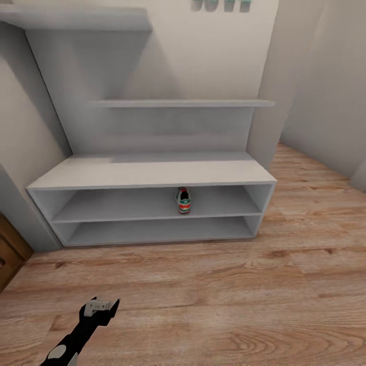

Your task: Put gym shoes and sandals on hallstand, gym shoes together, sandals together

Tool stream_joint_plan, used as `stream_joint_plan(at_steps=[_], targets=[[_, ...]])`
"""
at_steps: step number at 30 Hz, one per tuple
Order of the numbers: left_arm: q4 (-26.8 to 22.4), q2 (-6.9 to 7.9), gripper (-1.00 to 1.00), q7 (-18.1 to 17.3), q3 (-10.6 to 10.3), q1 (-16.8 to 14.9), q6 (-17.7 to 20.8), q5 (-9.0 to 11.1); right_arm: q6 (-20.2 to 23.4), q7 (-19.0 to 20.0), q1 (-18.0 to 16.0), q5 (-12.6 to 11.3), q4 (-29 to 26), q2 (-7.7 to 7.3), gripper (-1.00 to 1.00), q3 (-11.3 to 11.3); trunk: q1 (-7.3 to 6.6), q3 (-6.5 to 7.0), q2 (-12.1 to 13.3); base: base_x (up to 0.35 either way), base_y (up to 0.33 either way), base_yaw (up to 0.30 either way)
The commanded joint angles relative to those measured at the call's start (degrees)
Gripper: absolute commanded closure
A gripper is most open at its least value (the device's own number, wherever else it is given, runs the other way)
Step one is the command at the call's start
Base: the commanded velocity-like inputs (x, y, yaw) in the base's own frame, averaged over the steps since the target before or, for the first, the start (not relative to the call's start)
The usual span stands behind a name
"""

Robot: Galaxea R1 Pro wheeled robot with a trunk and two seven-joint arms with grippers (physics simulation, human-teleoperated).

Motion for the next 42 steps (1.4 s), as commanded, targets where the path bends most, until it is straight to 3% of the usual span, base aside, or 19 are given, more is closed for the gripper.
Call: stream_joint_plan(at_steps=[1,12,27,32,33,34,38,42], targets=[[0.1,0.0,-1.0,-0.6,0.1,0.0,0.0,0.6,-0.1,0.5,-0.1,-0.3,0.0,0.01,1.0,-0.3,-0.03,-0.04,0.0,-0.139,0.286,0.0],[0.1,0.02,-1.0,-0.5,0.8,0.0,0.2,0.7,-0.1,0.5,0.0,-0.4,0.0,0.09,1.0,-0.3,-0.03,-0.04,0.0,-0.126,0.289,0.012],[0.1,0.07,-1.0,-0.6,0.8,0.0,0.2,0.7,-0.1,0.5,0.0,-0.4,0.0,0.1,1.0,-0.3,-0.03,-0.04,0.0,-0.029,0.303,0.161],[-0.6,-0.38,-1.0,-1.2,0.1,-0.1,0.1,0.1,-0.1,0.5,0.0,-0.4,0.0,0.1,1.0,-0.3,-0.03,-0.04,0.0,0.0,0.294,0.003],[-1.0,-0.29,-1.0,-2.1,-0.3,-0.1,0.2,-0.2,-0.1,0.5,0.0,-0.3,0.0,0.1,1.0,-0.3,-0.03,-0.04,0.0,0.0,0.199,0.0],[-2.1,0.65,-1.0,-13.4,-1.5,-0.7,2.2,-1.8,-0.1,0.5,0.0,-0.3,0.2,0.14,1.0,-0.3,-0.03,-0.04,0.0,0.0,0.014,0.0],[-2.8,1.57,-1.0,-19.1,-1.4,-0.9,5.3,-1.6,-0.1,0.5,-0.1,-0.3,0.6,0.15,1.0,-0.3,-0.03,-0.04,0.0,0.0,0.006,0.0],[-3.9,1.89,-1.0,-21.5,-1.1,-0.8,6.5,-1.5,-0.1,0.5,-0.1,-0.3,0.7,0.11,1.0,-0.3,-0.03,-0.04,0.0,0.0,0.02,0.0]])
